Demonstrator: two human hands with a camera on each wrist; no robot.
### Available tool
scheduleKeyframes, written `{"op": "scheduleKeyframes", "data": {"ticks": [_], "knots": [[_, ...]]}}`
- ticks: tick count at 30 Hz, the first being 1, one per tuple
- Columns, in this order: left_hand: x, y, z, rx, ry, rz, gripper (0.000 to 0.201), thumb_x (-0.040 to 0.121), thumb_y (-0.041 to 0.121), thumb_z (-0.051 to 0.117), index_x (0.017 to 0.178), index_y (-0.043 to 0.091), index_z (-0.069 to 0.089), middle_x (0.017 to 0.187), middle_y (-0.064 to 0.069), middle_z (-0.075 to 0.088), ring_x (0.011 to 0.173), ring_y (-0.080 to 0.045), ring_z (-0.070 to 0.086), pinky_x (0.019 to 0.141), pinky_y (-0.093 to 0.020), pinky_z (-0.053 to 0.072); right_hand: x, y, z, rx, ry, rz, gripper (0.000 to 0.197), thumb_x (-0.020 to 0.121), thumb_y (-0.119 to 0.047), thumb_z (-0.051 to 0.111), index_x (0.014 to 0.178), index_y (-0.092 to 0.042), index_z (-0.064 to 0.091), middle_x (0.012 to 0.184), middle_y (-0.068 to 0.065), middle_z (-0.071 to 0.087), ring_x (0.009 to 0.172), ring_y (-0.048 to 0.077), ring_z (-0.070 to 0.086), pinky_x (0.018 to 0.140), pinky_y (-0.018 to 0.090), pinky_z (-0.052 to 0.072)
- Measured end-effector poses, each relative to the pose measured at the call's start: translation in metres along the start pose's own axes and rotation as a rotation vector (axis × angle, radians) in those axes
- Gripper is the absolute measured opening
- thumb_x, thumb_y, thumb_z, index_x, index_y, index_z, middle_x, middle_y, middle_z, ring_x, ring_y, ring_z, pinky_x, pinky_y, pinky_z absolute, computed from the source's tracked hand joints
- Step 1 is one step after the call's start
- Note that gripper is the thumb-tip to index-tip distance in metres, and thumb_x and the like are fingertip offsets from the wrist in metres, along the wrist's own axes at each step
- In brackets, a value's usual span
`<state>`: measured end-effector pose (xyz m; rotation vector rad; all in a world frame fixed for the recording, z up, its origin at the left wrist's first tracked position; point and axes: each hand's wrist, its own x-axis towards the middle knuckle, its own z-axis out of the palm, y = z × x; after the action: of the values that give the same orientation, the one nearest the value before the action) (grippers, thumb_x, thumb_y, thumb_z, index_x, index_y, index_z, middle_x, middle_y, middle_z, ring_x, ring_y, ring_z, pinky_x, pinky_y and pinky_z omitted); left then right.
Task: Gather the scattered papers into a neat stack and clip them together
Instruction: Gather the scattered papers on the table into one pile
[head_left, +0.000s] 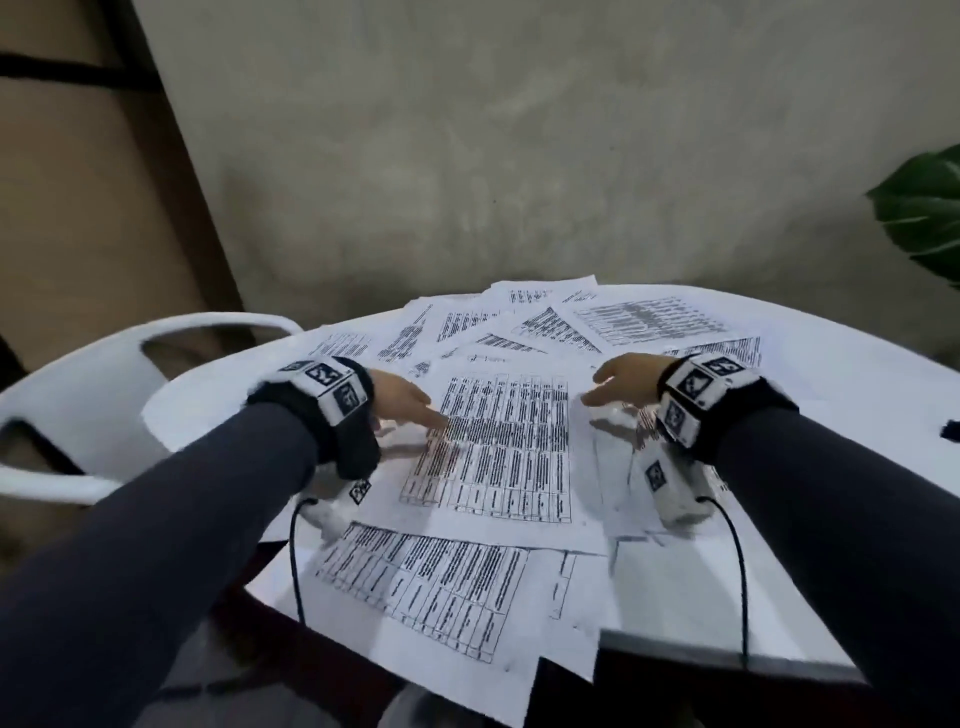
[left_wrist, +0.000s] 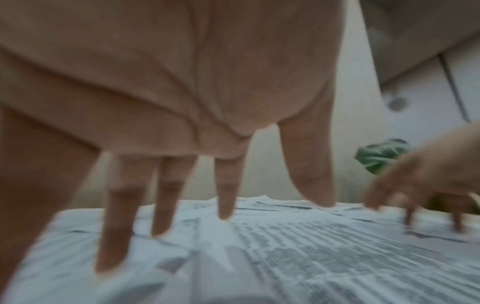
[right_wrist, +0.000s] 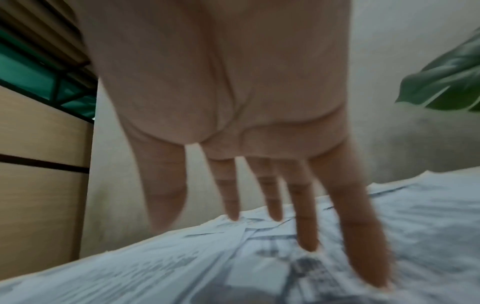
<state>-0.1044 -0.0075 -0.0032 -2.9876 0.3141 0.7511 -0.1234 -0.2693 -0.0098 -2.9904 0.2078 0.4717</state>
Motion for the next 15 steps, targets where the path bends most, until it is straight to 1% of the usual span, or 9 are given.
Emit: {"op": "scheduleKeyframes", "data": {"ticks": [2,5,6,8,10,11,12,14,15], "knots": [[-0.013,-0.009,0.004,0.08,-0.016,-0.049,0.075,0.088,0.064,0.038,0.147,0.019,0.028,0.151,-0.003,0.037,0.138,-0.021,0.036,0.114,-0.033,0.022,-0.011,0.015,0.006,-0.057,0.02,0.073,0.057,0.089,-0.049,0.054,0.117,0.001,0.059,0.123,0.014,0.061,0.117,0.027,0.054,0.094,0.03,0.041],[-0.032,-0.003,0.023,0.098,-0.152,-0.058,0.063,0.086,0.065,0.04,0.131,0.02,0.042,0.126,-0.006,0.055,0.112,-0.017,0.054,0.095,-0.024,0.038,-0.024,0.013,0.024,-0.075,0.016,0.095,0.053,0.084,-0.061,0.052,0.078,-0.01,0.063,0.091,0.009,0.065,0.098,0.025,0.06,0.084,0.027,0.044],[-0.035,0.004,0.028,0.074,-0.134,-0.047,0.072,0.085,0.065,0.042,0.137,0.015,0.04,0.131,-0.008,0.053,0.113,-0.019,0.052,0.094,-0.025,0.038,-0.028,0.008,0.029,-0.057,0.04,0.075,0.058,0.081,-0.068,0.047,0.075,-0.013,0.062,0.088,0.006,0.063,0.093,0.024,0.061,0.085,0.027,0.047],[-0.037,0.017,0.032,0.014,-0.046,-0.021,0.081,0.085,0.061,0.048,0.145,0.01,0.033,0.148,-0.011,0.041,0.123,-0.02,0.046,0.093,-0.026,0.033,-0.036,-0.005,0.035,0.04,0.073,-0.006,0.065,0.076,-0.077,0.043,0.087,-0.017,0.066,0.088,0.001,0.063,0.086,0.023,0.062,0.075,0.024,0.05],[-0.038,0.023,0.032,-0.105,0.047,-0.009,0.082,0.084,0.055,0.055,0.147,0.009,0.029,0.15,-0.01,0.04,0.128,-0.023,0.044,0.097,-0.025,0.033,-0.036,-0.016,0.035,0.258,0.096,0.023,0.05,0.072,-0.055,0.07,0.096,-0.013,0.062,0.094,0.009,0.067,0.089,0.027,0.065,0.071,0.03,0.054],[-0.037,0.023,0.031,-0.191,0.087,-0.003,0.08,0.084,0.051,0.059,0.146,0.009,0.029,0.147,-0.009,0.043,0.124,-0.023,0.047,0.097,-0.025,0.035,-0.036,-0.019,0.034,0.318,0.112,0.073,0.055,0.068,-0.045,0.079,0.102,-0.007,0.058,0.095,0.012,0.065,0.091,0.028,0.064,0.076,0.034,0.054],[-0.034,0.021,0.031,-0.296,0.129,0.002,0.079,0.084,0.044,0.063,0.145,0.009,0.03,0.141,-0.009,0.048,0.116,-0.023,0.05,0.093,-0.024,0.038,-0.036,-0.019,0.033,0.364,0.119,0.131,0.072,0.065,-0.039,0.083,0.115,0.0,0.05,0.104,0.015,0.063,0.099,0.03,0.062,0.086,0.037,0.053],[-0.029,0.012,0.033,-0.54,0.175,0.02,0.075,0.083,0.027,0.069,0.144,0.006,0.031,0.122,-0.009,0.056,0.095,-0.023,0.055,0.074,-0.023,0.044,-0.033,-0.015,0.031,0.48,0.154,0.222,0.107,0.061,-0.033,0.087,0.141,0.003,0.025,0.135,0.019,0.049,0.123,0.034,0.049,0.101,0.039,0.044],[-0.027,0.006,0.033,-0.696,0.156,0.024,0.077,0.082,0.019,0.071,0.145,0.007,0.029,0.117,-0.012,0.058,0.082,-0.024,0.058,0.071,-0.027,0.047,-0.033,-0.011,0.028,0.523,0.166,0.245,0.112,0.062,-0.03,0.086,0.145,0.002,0.018,0.142,0.02,0.042,0.129,0.034,0.044,0.102,0.038,0.041]]}}
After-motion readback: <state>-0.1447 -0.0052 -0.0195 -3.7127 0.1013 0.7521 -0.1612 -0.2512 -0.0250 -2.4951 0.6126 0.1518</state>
